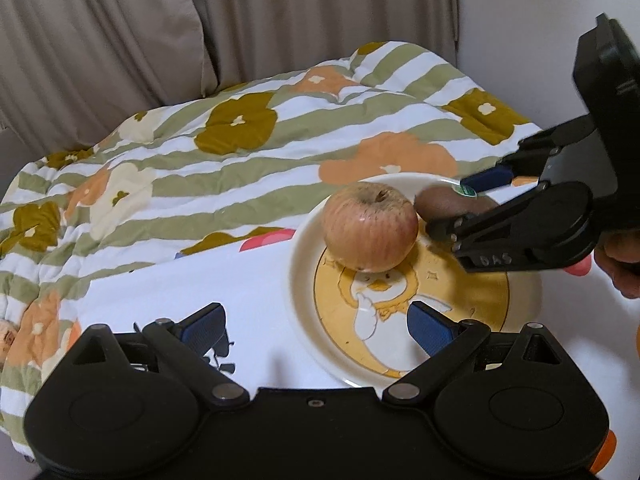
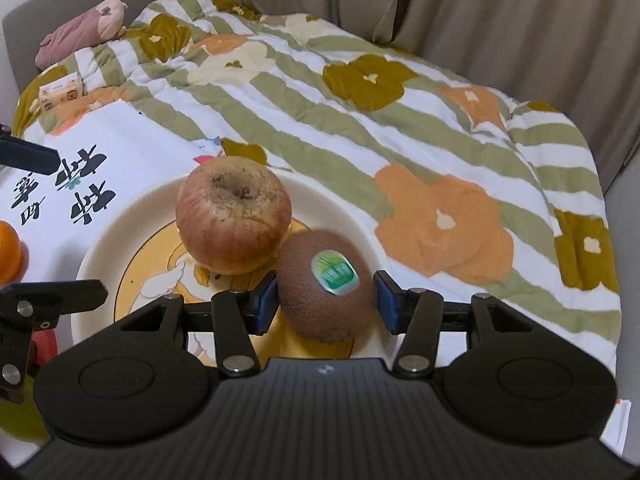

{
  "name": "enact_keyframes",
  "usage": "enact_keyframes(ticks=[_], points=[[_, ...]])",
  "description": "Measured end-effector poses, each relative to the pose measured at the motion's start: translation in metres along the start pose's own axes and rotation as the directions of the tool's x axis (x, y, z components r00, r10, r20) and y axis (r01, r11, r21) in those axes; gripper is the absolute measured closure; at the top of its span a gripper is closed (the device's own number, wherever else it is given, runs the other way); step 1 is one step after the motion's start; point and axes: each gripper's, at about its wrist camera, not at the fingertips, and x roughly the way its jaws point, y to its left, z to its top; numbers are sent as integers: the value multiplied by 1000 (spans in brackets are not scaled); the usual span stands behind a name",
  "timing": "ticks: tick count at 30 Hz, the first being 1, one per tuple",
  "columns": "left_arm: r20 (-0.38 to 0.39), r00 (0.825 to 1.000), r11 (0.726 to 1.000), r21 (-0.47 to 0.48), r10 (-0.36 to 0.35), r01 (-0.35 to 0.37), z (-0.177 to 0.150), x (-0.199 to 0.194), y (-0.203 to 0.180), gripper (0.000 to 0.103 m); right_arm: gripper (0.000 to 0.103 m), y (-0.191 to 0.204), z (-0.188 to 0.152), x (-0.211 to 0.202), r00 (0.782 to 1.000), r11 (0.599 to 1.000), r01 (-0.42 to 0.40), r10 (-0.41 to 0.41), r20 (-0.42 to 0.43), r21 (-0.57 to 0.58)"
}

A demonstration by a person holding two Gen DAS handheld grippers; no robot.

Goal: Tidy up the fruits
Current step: 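Release the apple and kiwi into the bowl and lift both tools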

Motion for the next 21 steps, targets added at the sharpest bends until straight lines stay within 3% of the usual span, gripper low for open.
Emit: enact_keyframes(ticks=[5,10,16,21], points=[[-11,1000,1000,-22,18,-18,-3,-5,4,4,8,5,2,-5,997,996,68,-67,24,-52],[1,999,997,-60,45,-45,-7,-21,10,4,8,-4,-2,-19,1000,999,25,-26,15,31],[38,997,989,-133,73,-67,-11,-47,17,4,8,-6,-1,-49,998,997,57,-59,35,59],[61,994,986,-147,92,-82,-14,-68,25,4,0,-5,0,-75,997,991,65,-70,43,114]])
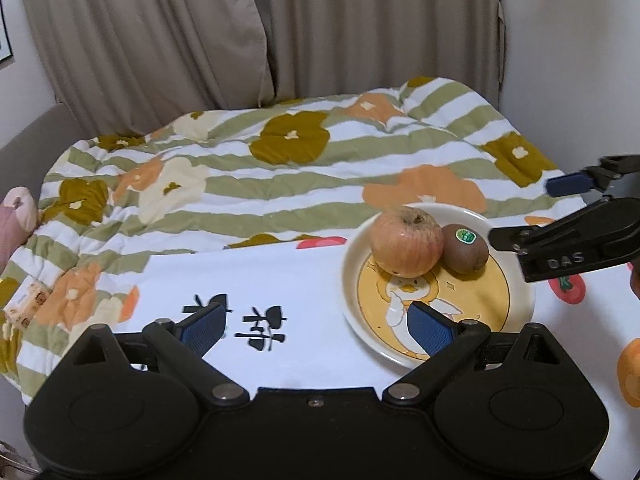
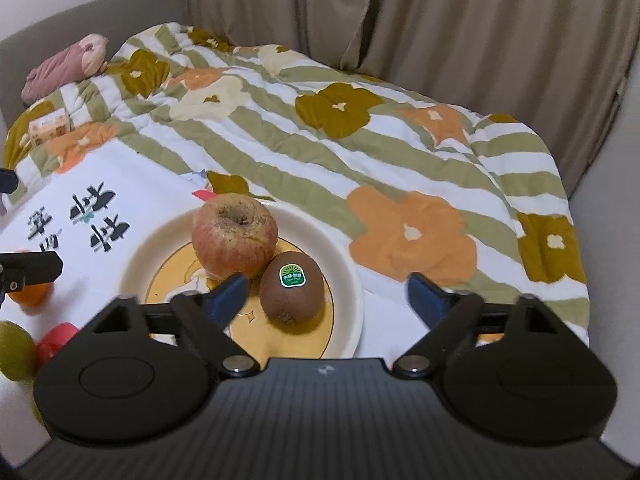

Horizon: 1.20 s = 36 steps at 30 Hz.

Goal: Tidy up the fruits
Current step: 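Release the apple and kiwi into the bowl and lift both tools, then grasp a green apple with the left tool while the right tool grasps another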

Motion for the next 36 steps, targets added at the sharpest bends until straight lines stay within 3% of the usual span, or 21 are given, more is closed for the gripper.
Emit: enact_keyframes(ticks=[6,14,22,24,30,36], points=[[53,999,999,-32,9,-7,-7,-30,23,2,0,-2,-1,-40,1000,992,7,-6,-4,125],[126,991,997,-51,-44,51,-34,-79,54,0,0,13,-11,-110,998,961,56,-63,16,270],[235,968,988,-107,-88,116,-69,-125,72,0,0,47,-28,-167,994,933,91,-107,25,349],[256,960,986,-92,-113,141,-70,-132,75,0,0,57,-34,-176,992,928,106,-121,21,357],[308,943,992,15,-122,124,-75,-146,78,0,0,93,-52,-185,989,925,146,-148,-19,352],[284,947,988,78,-147,129,-91,-143,91,0,0,124,-61,-181,990,920,139,-137,-34,365]])
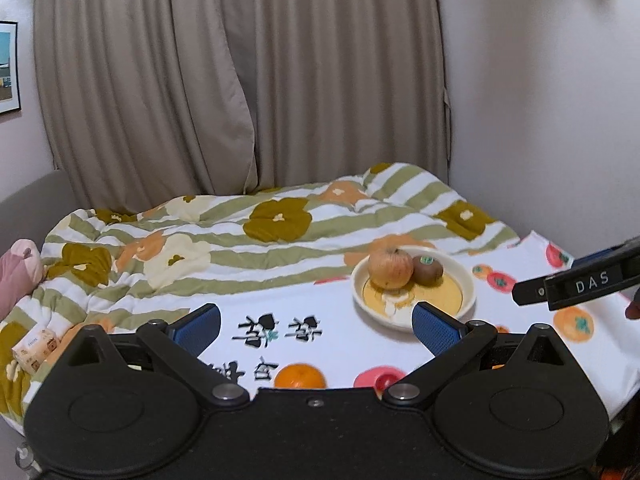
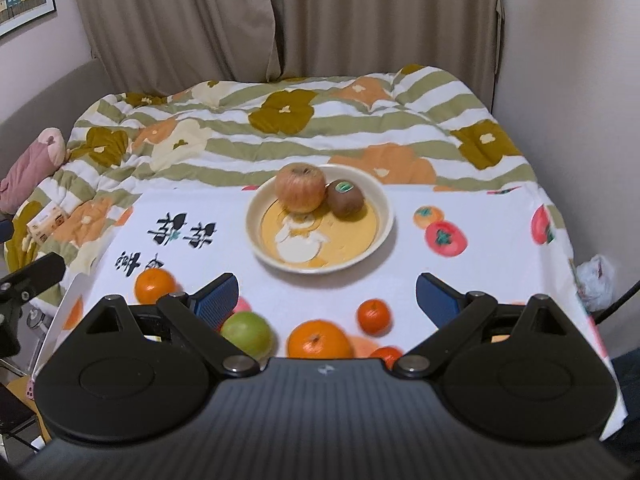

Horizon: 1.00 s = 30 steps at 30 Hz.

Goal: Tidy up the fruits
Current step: 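Grasp a green apple with the left tool while the right tool grasps another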

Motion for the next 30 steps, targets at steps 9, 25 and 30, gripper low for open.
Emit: enact_keyframes(ticks=[9,25,30], points=[[-67,997,993,102,-44,51,-45,19,20,0,0,41,-35,21,1000,1000,-1,1,-25,2],[-200,942,895,310,-270,322,-92,97,-5,15,0,65,-81,79,999,996,17,-14,-32,93],[-243,926,878,316,-290,358,-93,116,-16,20,0,64,-85,90,999,993,19,-15,-36,118]])
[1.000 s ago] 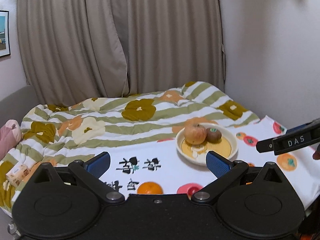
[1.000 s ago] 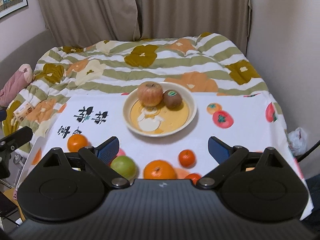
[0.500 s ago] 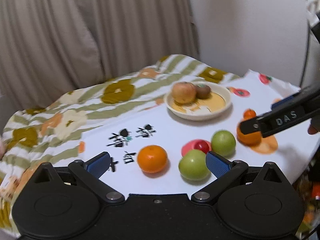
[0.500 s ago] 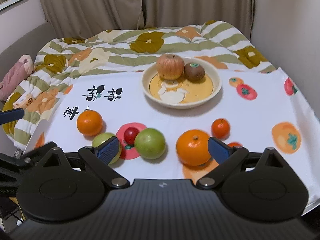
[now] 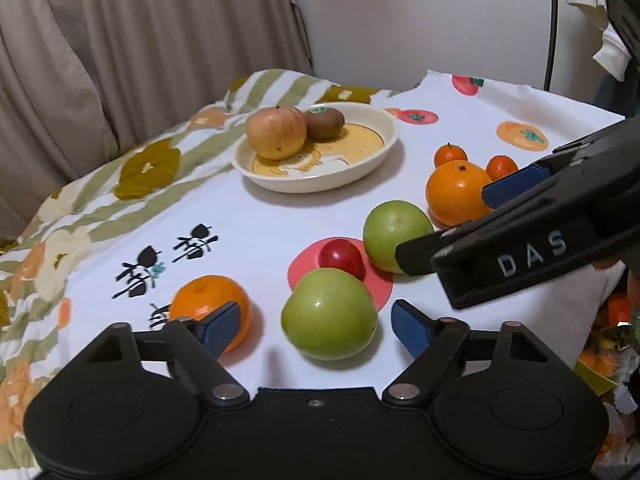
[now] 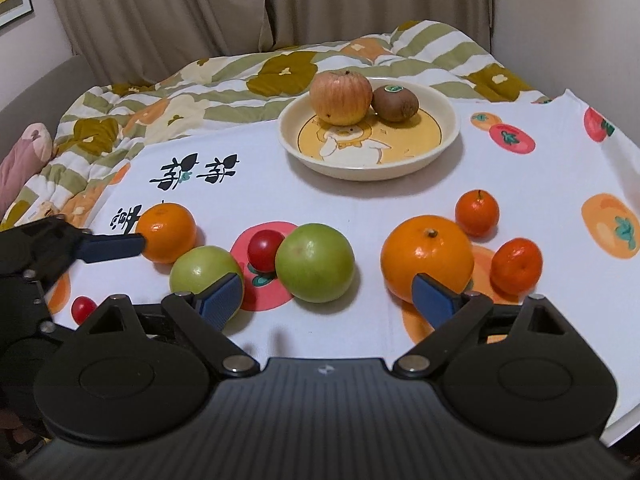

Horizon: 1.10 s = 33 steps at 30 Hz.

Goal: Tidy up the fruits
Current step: 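Grasp a green apple with the left tool while the right tool grasps another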

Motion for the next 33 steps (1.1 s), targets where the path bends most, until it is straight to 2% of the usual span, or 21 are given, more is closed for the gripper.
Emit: enact_keyframes(ticks=[7,10,16,20,26,33], points=[[-43,999,1000,11,-18,18,4,20,-1,33,1,3,0,6,1000,1000,1,-1,6,15],[-55,998,999,9,-32,33,3,23,-1,40,7,2,-3,6,1000,999,-3,3,-4,48],[-51,998,999,17,-36,37,1,23,-2,41,13,2,-7,14,999,998,-11,13,-33,60],[-53,998,999,8,-44,44,-1,20,0,41,13,2,-5,20,999,998,-20,22,-30,63],[-59,998,1000,-5,-29,29,-5,16,1,41,18,11,-1,31,999,999,-25,26,-29,35],[-65,998,999,-43,-12,10,-11,10,5,41,24,10,1,43,1000,998,-10,12,-27,60]])
